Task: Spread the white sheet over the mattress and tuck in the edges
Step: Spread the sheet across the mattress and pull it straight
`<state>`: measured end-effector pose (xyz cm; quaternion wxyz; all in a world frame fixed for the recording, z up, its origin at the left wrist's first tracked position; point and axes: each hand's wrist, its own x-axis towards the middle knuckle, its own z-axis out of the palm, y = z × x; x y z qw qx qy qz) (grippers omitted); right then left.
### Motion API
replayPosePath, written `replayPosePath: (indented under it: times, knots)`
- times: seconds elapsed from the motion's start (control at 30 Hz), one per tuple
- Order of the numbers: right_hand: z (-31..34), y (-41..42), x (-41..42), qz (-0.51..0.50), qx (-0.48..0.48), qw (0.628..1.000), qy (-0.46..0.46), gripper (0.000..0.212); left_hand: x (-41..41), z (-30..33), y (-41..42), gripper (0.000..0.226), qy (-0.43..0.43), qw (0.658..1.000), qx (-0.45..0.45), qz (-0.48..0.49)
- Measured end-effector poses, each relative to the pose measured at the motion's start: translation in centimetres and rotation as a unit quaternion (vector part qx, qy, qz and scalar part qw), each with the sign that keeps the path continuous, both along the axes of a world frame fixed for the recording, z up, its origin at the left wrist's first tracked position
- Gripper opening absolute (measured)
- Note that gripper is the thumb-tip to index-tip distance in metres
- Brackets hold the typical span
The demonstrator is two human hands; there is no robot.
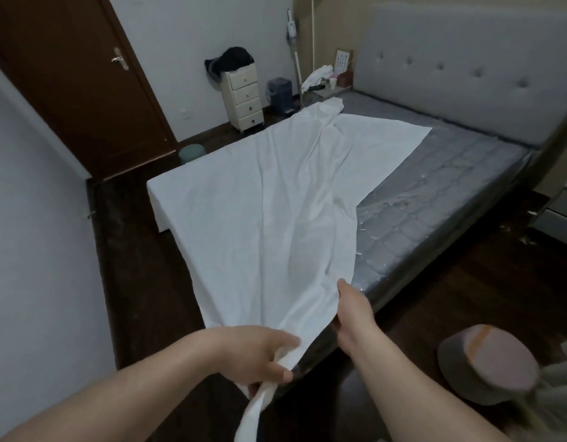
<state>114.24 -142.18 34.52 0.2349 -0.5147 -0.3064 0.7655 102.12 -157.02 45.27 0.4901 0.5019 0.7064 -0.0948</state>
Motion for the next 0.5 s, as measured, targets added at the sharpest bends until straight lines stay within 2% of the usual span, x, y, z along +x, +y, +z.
replayPosePath:
  times: [0.07, 0.1, 0.2, 0.27, 0.4, 0.47, 0.5]
  knots:
    - [0.7, 2.3, 2.2, 0.024, 0.069, 0.997, -0.005, 0.029, 1.6, -1.0, 3.0, 0.047, -0.014, 0.998, -0.044, 0.038]
    - [1.0, 2.9, 3.2, 0.046, 0.097, 0.994, -0.018, 0.03, 2.2, -1.6, 4.3, 0.045, -0.014, 0.997, -0.028, 0.072]
    - [0.9, 4.4, 7.8, 0.117, 0.169, 0.975, -0.081, 0.03, 4.9, -3.5, 10.1, 0.04, 0.005, 0.971, 0.101, 0.216]
    - [0.4, 4.8, 10.1, 0.171, 0.205, 0.958, -0.107, 0.032, 6.6, -4.2, 13.6, 0.048, 0.027, 0.946, 0.161, 0.281]
    - [-0.7, 6.0, 13.3, 0.317, 0.335, 0.878, -0.131, 0.033, 10.2, -4.9, 20.3, 0.086, 0.075, 0.952, 0.131, 0.267]
    - [-0.5, 6.8, 14.0, 0.349, 0.382, 0.846, -0.13, 0.03, 11.8, -5.5, 23.1, 0.08, 0.121, 0.964, 0.098, 0.218]
    - [-0.7, 7.4, 14.3, 0.357, 0.404, 0.832, -0.131, 0.031, 12.3, -6.1, 24.3, 0.065, 0.162, 0.968, 0.091, 0.17]
